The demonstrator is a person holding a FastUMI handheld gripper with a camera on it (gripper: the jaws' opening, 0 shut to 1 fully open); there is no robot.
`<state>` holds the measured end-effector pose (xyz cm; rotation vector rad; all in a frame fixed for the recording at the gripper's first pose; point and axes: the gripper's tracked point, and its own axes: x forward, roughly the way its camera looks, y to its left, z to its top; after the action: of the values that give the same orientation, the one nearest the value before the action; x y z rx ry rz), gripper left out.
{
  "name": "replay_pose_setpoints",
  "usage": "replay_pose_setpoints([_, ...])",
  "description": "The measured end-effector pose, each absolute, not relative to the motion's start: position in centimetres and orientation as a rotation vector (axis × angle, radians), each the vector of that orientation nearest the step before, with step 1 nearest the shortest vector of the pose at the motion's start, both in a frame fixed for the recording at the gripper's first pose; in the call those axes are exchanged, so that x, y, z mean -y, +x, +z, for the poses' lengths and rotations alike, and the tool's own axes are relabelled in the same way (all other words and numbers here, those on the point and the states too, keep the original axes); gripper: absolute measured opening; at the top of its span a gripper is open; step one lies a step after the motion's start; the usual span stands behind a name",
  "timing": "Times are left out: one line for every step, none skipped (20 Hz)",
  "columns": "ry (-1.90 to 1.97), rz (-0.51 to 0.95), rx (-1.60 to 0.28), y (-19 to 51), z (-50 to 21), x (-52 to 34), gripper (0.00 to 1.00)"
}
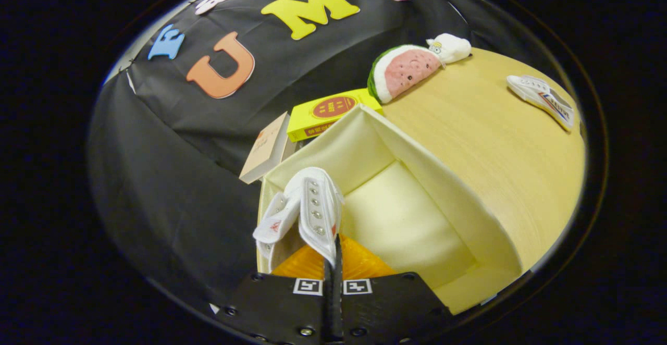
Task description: Open the storage box then place both shoes into the box .Put the left shoe in first, then the right shoe, with the right side of both shoes facing outward in a uniform manner.
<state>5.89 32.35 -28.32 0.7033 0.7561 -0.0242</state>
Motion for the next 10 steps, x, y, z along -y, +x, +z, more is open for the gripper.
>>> replay_pose_setpoints([0.673, -0.012, -0.76, 6.2, -28.4, -32.8, 0.02])
replay_pose_setpoints([0.636, 0.01, -0.773, 5.9, -28.5, -33.0, 0.04])
replay_pose_setpoints([0.633, 0.061, -0.786, 5.8, -28.3, -34.0, 0.25])
replay_pose_setpoints([0.603, 0.054, -0.824, 5.6, -29.3, -33.9, 0.45])
replay_pose_setpoints([0.593, 0.067, -0.822, 5.2, -29.1, -33.7, 0.66])
replay_pose_setpoints([0.586, 0.059, -0.819, 5.4, -29.0, -33.0, 0.86])
replay_pose_setpoints([0.587, 0.06, -0.811, 5.3, -28.6, -32.3, 0.84])
replay_pose_setpoints([0.583, 0.064, -0.798, 5.1, -27.9, -31.5, 0.83])
replay_pose_setpoints([0.571, 0.068, -0.784, 5.1, -27.2, -30.8, 0.83])
replay_pose_setpoints([0.553, 0.073, -0.771, 5.0, -26.4, -30.0, 0.83])
